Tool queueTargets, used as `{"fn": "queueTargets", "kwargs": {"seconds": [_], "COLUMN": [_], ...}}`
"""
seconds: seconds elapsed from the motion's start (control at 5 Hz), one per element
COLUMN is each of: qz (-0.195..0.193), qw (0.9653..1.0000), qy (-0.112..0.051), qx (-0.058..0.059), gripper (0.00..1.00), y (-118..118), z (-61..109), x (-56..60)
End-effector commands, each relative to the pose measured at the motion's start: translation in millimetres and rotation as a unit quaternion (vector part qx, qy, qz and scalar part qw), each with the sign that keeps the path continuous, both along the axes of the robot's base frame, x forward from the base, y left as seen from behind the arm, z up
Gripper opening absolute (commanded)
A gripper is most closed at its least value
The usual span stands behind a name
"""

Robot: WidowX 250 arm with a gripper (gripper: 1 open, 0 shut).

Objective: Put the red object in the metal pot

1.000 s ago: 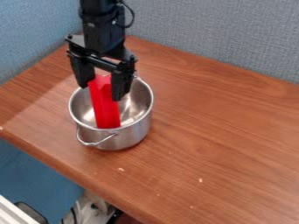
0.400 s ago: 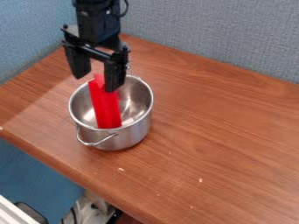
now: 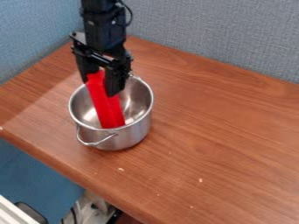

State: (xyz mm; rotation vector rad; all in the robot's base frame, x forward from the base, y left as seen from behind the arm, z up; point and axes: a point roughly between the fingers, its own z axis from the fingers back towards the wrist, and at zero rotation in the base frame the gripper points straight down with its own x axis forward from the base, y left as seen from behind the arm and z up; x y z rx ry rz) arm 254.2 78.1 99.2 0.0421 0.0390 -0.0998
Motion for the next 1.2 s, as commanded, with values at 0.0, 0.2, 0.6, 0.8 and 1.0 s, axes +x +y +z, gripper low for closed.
{"fn": "queueTargets", "kwargs": {"seconds": [0.0, 0.2, 0.6, 0.8, 1.0], "qz": [-0.014, 0.006, 0.024, 0.017, 0.012], "qw": [0.9998, 0.9998, 0.9997, 0.9998, 0.9999], "qy": [-0.014, -0.016, -0.006, -0.004, -0.003], "qx": [0.007, 0.006, 0.009, 0.01, 0.011], "gripper": [1.0, 0.0, 1.0, 1.0, 1.0], "y": [9, 7, 2, -5, -8], "z": [1.7, 9.4, 8.3, 7.7, 8.2], "x": [9.3, 19.7, 28.4, 26.5, 21.9]}}
